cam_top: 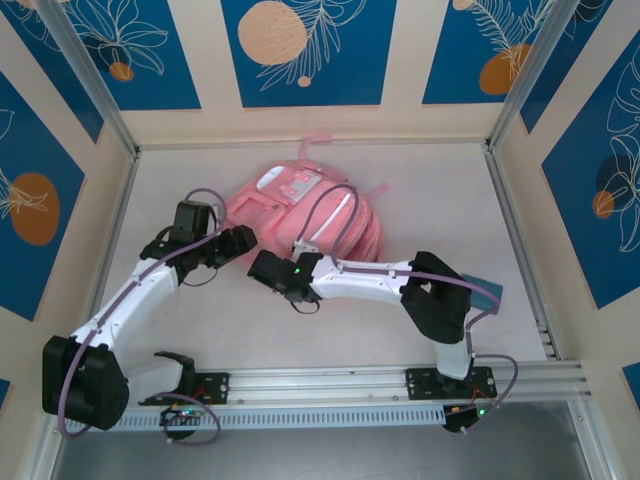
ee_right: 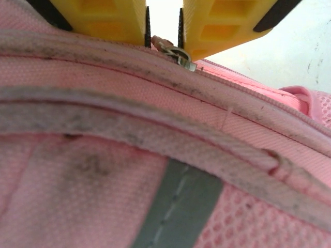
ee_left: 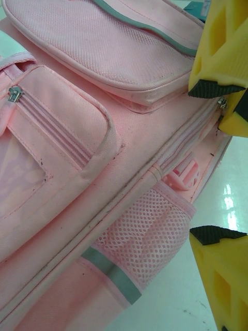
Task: Pack the student bag
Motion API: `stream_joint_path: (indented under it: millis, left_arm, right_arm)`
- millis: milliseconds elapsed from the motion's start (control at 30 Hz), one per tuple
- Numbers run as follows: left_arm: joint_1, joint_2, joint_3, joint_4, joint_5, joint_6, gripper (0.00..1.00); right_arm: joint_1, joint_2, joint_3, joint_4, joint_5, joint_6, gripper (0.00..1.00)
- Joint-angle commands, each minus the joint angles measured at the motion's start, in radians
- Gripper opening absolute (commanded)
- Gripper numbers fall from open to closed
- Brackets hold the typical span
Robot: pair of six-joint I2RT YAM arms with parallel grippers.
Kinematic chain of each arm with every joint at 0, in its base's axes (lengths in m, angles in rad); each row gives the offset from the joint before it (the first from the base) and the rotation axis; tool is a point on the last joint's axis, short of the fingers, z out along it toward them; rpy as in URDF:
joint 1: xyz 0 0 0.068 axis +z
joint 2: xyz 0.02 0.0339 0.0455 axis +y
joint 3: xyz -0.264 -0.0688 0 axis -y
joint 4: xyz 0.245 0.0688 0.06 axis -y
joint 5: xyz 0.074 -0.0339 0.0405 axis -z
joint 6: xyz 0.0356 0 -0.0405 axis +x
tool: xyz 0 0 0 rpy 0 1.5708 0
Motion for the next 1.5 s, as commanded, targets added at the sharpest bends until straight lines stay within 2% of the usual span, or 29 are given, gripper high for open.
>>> stream_joint_path:
  millis: [0,167,400,633,767,867,933,1000,1067,1300,1467]
  left_arm:
    - [0.014,-0.026,-0.021,-0.008,0.039,-0.012,0.68]
    - [0.012,-0.029,-0.071,0.052,0.117,-0.061,0.68]
    - [-0.036,0.003,-0.167,0.277,0.244,-0.192,0.70]
    - [-0.089,0.069,-0.182,0.415,0.219,-0.278,0.65]
    - [-0.118,0.108,-0.182,0.458,0.164,-0.321,0.52]
    - [-0.124,0.119,-0.183,0.464,0.123,-0.332,0.38]
    - [-0.124,0.120,-0.181,0.455,0.096,-0.328,0.26]
    - [-0.125,0.124,-0.175,0.437,0.073,-0.311,0.09]
    - [-0.125,0.131,-0.173,0.428,0.059,-0.296,0.00]
    - [-0.125,0.140,-0.158,0.380,0.008,-0.248,0.00]
    - [-0.125,0.142,-0.137,0.344,-0.015,-0.217,0.00]
  right_arm:
    - [-0.008,0.008,0.034,-0.001,0.072,-0.024,0.15]
    - [0.010,-0.014,0.061,-0.027,0.063,-0.104,0.00]
    - [0.026,-0.087,0.076,-0.038,-0.014,-0.254,0.00]
    - [0.017,-0.125,0.078,-0.072,-0.091,-0.285,0.00]
    - [0.006,-0.124,0.077,-0.089,-0.131,-0.291,0.00]
    - [0.005,-0.110,0.089,-0.120,-0.125,-0.286,0.00]
    - [0.004,-0.096,0.105,-0.165,-0.107,-0.282,0.00]
    - [0.005,-0.072,0.127,-0.226,-0.076,-0.273,0.00]
    - [0.006,-0.052,0.144,-0.290,-0.039,-0.261,0.00]
    - [0.014,-0.058,0.163,-0.534,0.077,-0.180,0.00]
    - [0.008,-0.125,0.093,-0.653,0.122,-0.127,0.00]
